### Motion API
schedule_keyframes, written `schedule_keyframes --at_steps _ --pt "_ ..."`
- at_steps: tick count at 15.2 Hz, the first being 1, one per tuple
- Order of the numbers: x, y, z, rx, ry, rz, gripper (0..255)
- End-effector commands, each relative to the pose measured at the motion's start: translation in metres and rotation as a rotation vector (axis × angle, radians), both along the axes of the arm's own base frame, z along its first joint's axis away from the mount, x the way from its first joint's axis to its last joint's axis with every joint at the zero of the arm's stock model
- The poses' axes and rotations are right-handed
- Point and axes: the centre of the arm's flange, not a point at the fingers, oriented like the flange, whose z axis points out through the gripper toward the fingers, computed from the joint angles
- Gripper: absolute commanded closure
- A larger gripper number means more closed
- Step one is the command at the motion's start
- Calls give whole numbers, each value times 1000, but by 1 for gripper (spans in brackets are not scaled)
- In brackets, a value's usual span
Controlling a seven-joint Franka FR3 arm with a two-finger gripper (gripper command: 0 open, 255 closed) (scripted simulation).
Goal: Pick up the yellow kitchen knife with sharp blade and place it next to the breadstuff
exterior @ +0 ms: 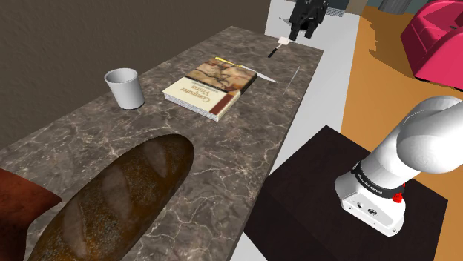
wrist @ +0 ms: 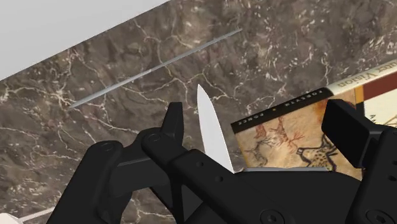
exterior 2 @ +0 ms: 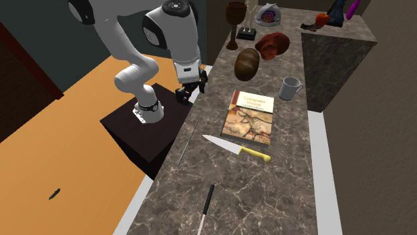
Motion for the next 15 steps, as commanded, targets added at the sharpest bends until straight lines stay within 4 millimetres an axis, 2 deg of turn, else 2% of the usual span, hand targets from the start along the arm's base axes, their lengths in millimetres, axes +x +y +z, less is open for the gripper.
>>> schedule_keyframes --at_steps 1,8,15 --pt "27 0 -11 2 17 26 0" --pt "119 -4 -55 11 73 115 0" --pt "208 1 -104 19 129 204 0"
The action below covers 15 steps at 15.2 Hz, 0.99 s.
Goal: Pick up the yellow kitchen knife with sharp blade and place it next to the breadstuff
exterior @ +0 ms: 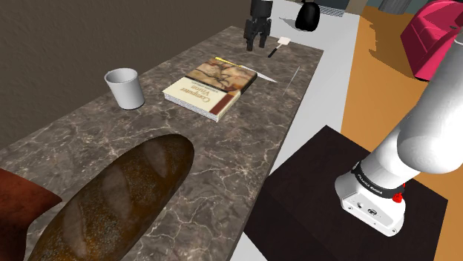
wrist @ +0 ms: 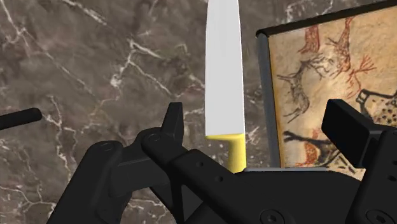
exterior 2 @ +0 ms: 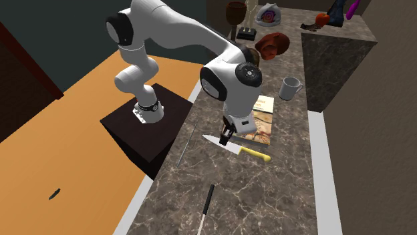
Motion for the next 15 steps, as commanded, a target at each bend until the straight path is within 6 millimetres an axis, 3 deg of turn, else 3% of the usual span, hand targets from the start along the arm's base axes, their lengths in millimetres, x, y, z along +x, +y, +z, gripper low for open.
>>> schedule_keyframes --at_steps 1,6,15 --pt "25 2 -14 3 17 27 0" --pt "86 11 -53 9 57 90 0" --pt "78 16 -92 9 57 90 0"
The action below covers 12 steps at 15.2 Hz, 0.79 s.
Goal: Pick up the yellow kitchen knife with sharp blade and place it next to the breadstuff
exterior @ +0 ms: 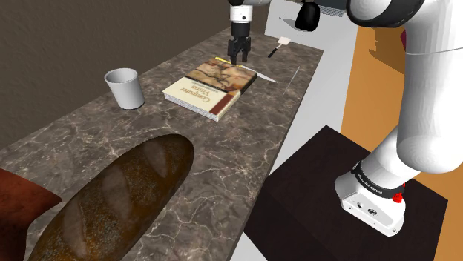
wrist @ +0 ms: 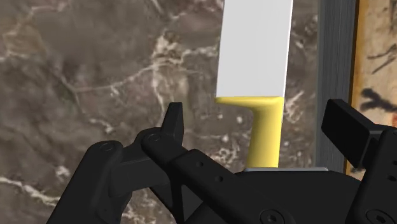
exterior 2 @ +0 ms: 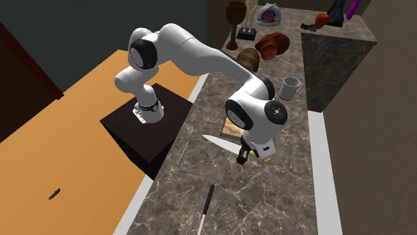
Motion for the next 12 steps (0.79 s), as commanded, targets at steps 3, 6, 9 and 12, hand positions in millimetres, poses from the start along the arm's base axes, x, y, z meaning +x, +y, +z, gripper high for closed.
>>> schedule_keyframes --at_steps 3,6,9,12 --pt "0 0 -2 0 0 0 0" --pt "0 0 -2 0 0 0 0" --pt "0 0 -2 0 0 0 255" --pt "0 -1 -4 0 0 0 255"
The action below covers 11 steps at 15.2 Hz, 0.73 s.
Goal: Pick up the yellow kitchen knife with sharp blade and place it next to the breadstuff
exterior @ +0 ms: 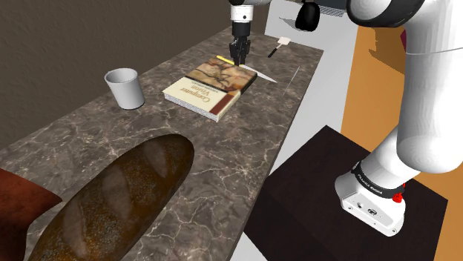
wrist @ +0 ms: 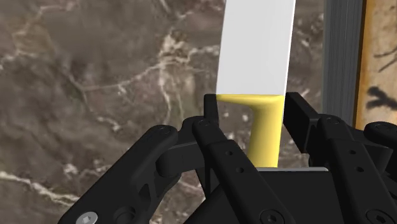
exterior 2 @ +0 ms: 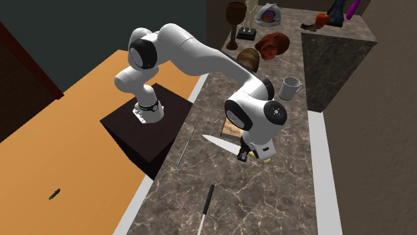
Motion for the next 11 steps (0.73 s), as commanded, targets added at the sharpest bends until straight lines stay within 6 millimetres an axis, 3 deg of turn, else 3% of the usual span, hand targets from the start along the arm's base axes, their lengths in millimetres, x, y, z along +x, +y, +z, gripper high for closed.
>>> schedule_keyframes --at_steps 1,5,11 --pt "-1 3 -4 3 7 4 255" --pt "-1 4 -4 3 7 4 255" --pt "-1 4 28 3 7 4 255"
